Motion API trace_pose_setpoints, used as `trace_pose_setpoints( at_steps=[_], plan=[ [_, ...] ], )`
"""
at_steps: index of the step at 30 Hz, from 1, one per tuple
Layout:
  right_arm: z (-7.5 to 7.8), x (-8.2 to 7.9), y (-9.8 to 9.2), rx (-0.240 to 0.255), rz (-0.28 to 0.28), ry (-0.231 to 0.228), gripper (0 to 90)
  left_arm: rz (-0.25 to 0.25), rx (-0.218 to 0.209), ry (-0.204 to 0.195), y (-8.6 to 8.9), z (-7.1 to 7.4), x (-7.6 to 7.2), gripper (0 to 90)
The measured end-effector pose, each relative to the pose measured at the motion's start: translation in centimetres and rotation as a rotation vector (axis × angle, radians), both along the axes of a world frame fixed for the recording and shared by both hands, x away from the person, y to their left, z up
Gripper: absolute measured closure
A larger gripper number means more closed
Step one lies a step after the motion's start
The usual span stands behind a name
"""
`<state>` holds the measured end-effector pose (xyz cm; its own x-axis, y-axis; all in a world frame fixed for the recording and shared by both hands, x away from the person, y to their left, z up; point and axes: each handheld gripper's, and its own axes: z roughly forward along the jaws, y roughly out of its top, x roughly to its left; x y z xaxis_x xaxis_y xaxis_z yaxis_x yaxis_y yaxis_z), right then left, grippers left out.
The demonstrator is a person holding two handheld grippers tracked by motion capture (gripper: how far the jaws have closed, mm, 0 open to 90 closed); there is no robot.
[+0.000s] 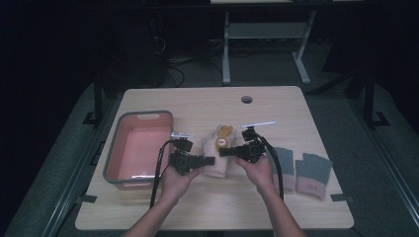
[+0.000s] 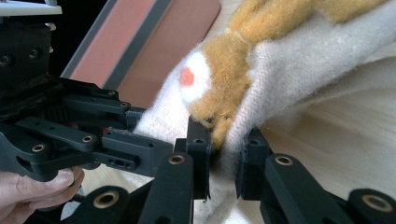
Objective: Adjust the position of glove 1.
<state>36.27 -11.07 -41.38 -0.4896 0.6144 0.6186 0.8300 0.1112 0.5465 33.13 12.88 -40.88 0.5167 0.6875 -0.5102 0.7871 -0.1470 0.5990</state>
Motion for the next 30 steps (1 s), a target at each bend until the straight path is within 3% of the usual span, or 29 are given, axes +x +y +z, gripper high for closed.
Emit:
trace_pose_setpoints(
  at_steps=[17, 30],
  plan=[
    [3.7, 1.0, 1.2, -0.001, 0.02, -0.046, 79.1, 0.005, -0.036, -0.022, 1.8, 3.0, 1.2, 67.8],
    [6.7, 2.3, 3.4, -0.002, 0.051, -0.078, 79.4, 0.028, -0.056, -0.041, 4.2, 5.5, 2.1, 67.8]
  ],
)
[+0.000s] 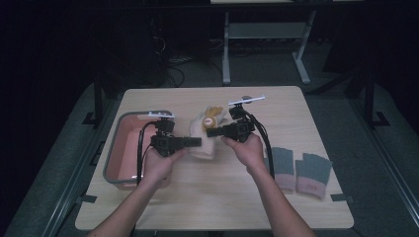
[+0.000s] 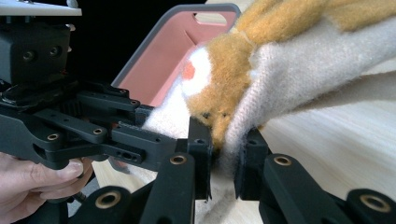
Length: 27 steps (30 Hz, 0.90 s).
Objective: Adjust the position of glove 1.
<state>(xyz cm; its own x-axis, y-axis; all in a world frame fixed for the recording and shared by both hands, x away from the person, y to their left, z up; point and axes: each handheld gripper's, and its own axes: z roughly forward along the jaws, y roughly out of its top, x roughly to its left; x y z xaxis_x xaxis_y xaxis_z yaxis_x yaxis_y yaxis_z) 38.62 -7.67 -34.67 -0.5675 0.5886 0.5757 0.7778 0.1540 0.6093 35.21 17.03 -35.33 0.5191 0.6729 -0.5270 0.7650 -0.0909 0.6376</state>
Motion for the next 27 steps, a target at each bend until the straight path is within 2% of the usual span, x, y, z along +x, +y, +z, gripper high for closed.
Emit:
trace_pose_setpoints(
  at_steps=[10, 21, 27],
  plan=[
    [0.8, 0.8, 1.4, 0.023, 0.013, -0.004, 79.6, 0.017, -0.014, -0.001, 1.6, 1.0, 0.5, 67.8],
    [2.5, 1.6, 2.9, 0.038, 0.037, -0.019, 80.0, 0.036, -0.033, -0.003, 3.1, 2.5, 1.0, 67.8],
    [3.3, 1.9, 3.8, 0.039, 0.048, -0.03, 80.1, 0.038, -0.027, -0.011, 3.9, 3.3, 1.0, 67.8]
  ],
)
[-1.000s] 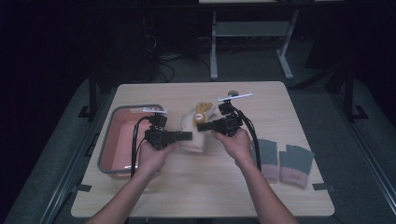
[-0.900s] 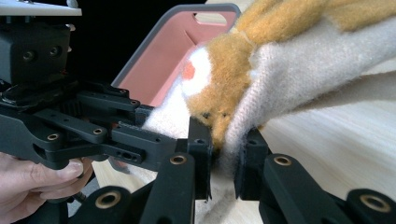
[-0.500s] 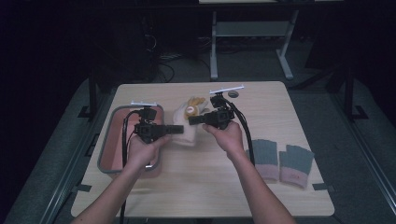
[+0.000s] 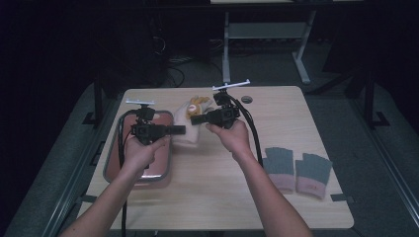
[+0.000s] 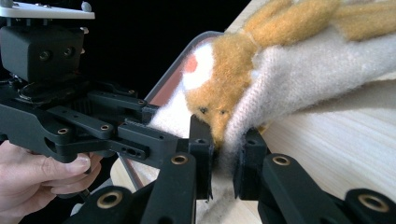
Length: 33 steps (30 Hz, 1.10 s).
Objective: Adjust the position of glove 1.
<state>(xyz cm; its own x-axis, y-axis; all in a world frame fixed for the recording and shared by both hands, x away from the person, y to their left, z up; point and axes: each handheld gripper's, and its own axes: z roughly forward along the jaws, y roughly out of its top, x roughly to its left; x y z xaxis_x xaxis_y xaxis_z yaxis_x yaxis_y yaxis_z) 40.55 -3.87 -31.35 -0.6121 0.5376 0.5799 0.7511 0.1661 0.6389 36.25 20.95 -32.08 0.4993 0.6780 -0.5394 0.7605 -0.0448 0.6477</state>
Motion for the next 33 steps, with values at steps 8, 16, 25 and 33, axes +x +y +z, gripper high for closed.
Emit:
trace_pose_setpoints(
  at_steps=[8, 16, 25, 33],
  plan=[
    [0.9, 0.4, 1.4, 0.002, 0.018, -0.014, 80.3, 0.009, -0.004, -0.011, 1.6, 1.0, 0.1, 67.8],
    [1.5, 0.9, 3.3, 0.012, 0.046, -0.019, 80.3, 0.023, -0.001, -0.022, 3.4, 1.5, 0.0, 67.8],
    [1.5, 1.6, 5.2, 0.028, 0.073, -0.01, 80.3, 0.051, -0.003, -0.016, 5.5, 1.9, 0.0, 67.8],
    [0.9, 1.9, 7.4, 0.047, 0.101, 0.01, 80.4, 0.072, 0.009, -0.004, 7.6, 1.6, -0.4, 67.8]
  ],
)
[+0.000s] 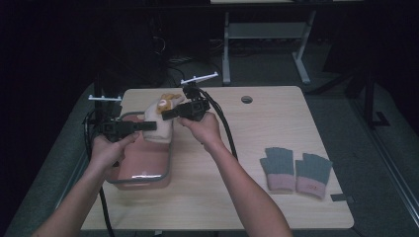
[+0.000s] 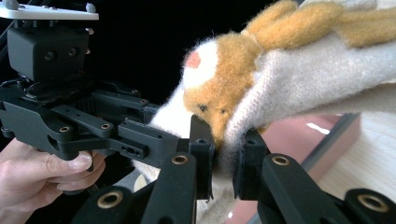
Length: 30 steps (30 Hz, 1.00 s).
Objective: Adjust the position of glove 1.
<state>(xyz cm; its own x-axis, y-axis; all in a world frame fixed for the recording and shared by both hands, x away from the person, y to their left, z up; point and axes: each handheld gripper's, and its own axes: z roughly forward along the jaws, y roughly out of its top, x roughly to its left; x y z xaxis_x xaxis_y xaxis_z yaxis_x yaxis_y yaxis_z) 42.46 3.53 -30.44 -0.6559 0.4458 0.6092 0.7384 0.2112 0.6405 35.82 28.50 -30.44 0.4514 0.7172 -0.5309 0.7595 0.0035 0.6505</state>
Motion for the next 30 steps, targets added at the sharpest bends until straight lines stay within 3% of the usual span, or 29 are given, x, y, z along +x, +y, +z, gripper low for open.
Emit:
trace_pose_setpoints(
  at_steps=[10, 30],
  plan=[
    [-0.9, 0.5, 1.9, 0.013, 0.026, 0.033, 80.4, 0.026, 0.004, 0.025, 1.7, -0.5, -0.2, 67.8],
    [-4.0, 1.6, 5.3, -0.008, 0.083, 0.103, 80.4, 0.078, 0.01, 0.098, 4.6, -3.4, -0.4, 67.8]
  ],
)
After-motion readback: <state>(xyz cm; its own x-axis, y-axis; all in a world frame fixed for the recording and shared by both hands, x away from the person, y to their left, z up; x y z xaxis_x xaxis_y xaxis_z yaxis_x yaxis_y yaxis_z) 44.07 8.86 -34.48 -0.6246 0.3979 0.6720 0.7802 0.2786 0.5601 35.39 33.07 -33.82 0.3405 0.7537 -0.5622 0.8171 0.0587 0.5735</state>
